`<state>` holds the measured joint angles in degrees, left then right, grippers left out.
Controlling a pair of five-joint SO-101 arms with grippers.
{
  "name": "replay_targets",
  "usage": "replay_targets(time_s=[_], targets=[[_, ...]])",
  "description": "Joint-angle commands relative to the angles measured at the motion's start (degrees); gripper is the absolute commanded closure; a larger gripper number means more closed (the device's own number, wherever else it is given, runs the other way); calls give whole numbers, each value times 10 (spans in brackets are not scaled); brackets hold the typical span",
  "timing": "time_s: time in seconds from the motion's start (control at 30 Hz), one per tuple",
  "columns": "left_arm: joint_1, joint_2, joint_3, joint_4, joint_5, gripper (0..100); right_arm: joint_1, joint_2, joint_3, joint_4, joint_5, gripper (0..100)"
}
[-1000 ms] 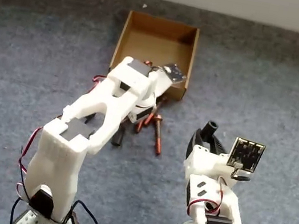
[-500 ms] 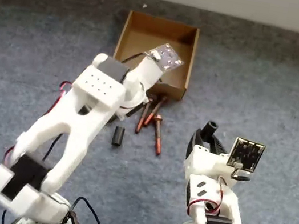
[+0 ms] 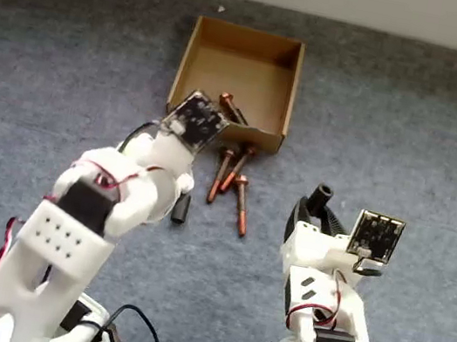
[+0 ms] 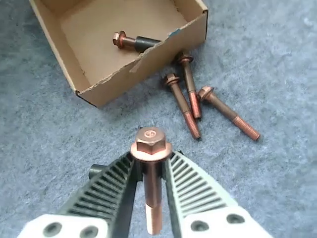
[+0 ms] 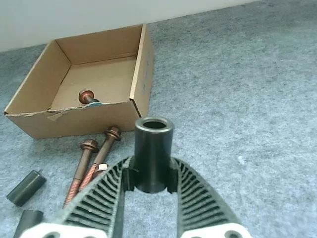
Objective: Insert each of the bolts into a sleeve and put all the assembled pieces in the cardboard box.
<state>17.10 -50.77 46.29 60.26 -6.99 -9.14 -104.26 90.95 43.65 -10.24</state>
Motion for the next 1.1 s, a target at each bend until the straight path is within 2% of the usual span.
replay_targets(time_s=[0.0,0.23,0.5,0.67,0.87,1.07], targets=[[3,-84,21,-33,43,995,-44,-10,-6,-16,-4,995],[5,-235,122,-87,89,995,-131,-10,-5,-16,-3,995],[5,-431,243,-142,91,995,-256,-10,-5,-16,1,995],[5,-524,254,-146,91,995,-320,-10,18,-35,62,995],[6,-534,240,-166,146,995,-357,-10,90,-145,121,995],[36,-533,233,-165,156,994,-372,-10,104,-180,135,995]])
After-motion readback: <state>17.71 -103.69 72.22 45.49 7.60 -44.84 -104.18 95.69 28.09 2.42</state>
